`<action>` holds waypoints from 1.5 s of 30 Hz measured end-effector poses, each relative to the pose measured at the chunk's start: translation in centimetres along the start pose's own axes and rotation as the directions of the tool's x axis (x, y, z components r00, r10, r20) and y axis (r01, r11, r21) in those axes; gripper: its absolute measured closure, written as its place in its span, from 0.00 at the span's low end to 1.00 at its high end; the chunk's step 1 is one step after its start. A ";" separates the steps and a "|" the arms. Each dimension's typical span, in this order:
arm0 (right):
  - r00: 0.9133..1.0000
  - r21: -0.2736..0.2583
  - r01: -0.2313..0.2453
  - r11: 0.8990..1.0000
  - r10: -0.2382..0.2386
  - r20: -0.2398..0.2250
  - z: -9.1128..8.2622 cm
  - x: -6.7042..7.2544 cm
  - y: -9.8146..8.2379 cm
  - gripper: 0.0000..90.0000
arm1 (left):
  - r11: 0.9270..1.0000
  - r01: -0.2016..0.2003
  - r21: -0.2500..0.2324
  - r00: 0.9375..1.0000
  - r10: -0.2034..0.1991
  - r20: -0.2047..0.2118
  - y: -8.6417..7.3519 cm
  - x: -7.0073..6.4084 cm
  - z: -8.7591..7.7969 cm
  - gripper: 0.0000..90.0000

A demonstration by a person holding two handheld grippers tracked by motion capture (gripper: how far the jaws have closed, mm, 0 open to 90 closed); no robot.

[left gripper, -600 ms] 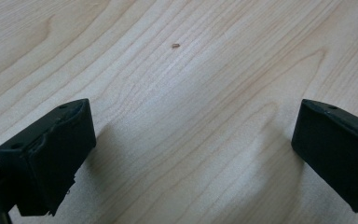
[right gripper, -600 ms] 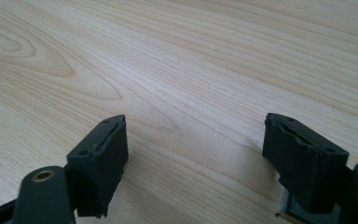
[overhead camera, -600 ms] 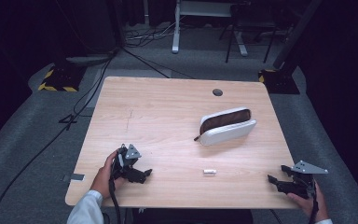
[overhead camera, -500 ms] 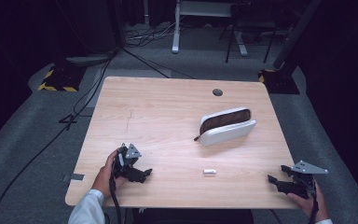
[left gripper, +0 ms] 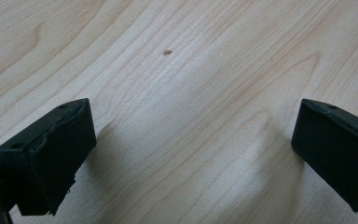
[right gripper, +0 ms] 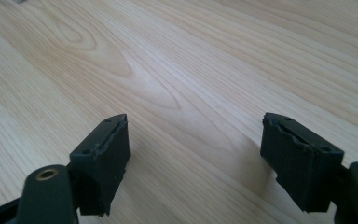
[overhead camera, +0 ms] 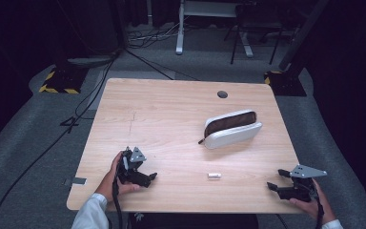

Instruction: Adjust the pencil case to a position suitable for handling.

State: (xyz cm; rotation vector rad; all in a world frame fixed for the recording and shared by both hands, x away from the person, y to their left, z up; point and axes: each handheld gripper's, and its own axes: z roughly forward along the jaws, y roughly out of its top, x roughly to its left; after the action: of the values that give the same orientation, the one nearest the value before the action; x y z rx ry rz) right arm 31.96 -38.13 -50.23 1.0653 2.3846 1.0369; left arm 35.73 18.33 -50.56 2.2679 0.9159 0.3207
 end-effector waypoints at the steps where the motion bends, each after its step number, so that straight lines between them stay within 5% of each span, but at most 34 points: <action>1: 1.000 0.000 0.000 1.000 0.000 0.000 0.0 0.0 0.0 0.27 | 1.000 -0.014 0.000 1.000 0.014 0.006 0.0 0.0 0.0 0.00; 10: 0.985 0.002 0.124 0.992 -0.123 -0.120 3.2 3.2 3.3 0.36 | 1.000 -0.007 -0.003 1.000 0.007 0.007 0.0 -0.4 0.1 0.00; 14: 0.959 -0.015 0.199 0.980 -0.198 -0.204 5.5 5.2 5.4 0.35 | 1.000 -0.006 -0.002 1.000 0.006 0.007 0.0 -0.5 0.1 0.00; 24: 0.926 -0.060 0.256 0.965 -0.262 -0.272 8.8 8.8 8.1 0.39 | 1.000 -0.003 -0.002 1.000 0.003 0.004 0.0 -0.7 0.1 0.00; 29: 0.911 -0.083 0.274 0.958 -0.286 -0.296 9.9 10.4 9.1 0.55 | 1.000 -0.012 0.001 1.000 0.012 0.009 0.2 -0.8 0.1 0.00; 36: 0.907 -0.093 0.279 0.956 -0.295 -0.300 9.7 10.5 9.0 0.81 | 1.000 -0.027 -0.001 1.000 0.027 0.012 0.5 -1.0 0.5 0.01; 39: 0.906 -0.090 0.282 0.955 -0.296 -0.303 9.3 10.4 8.7 0.88 | 0.999 -0.051 -0.013 0.998 0.051 0.049 0.6 -0.9 0.4 0.04; 43: 0.907 -0.086 0.278 0.957 -0.291 -0.304 8.7 10.1 8.3 0.88 | 0.998 -0.052 -0.025 0.997 0.054 0.051 0.8 -0.8 0.5 0.13; 45: 0.914 -0.082 0.262 0.961 -0.275 -0.298 8.1 9.4 7.7 0.88 | 0.998 -0.062 -0.031 0.995 0.064 0.072 1.3 -1.0 0.7 0.19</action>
State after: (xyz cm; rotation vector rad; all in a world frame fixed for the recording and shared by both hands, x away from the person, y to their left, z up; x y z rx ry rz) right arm 34.01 -23.65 -50.18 0.5677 2.6427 1.2148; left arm 35.98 16.59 -50.23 2.2699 0.7985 0.2754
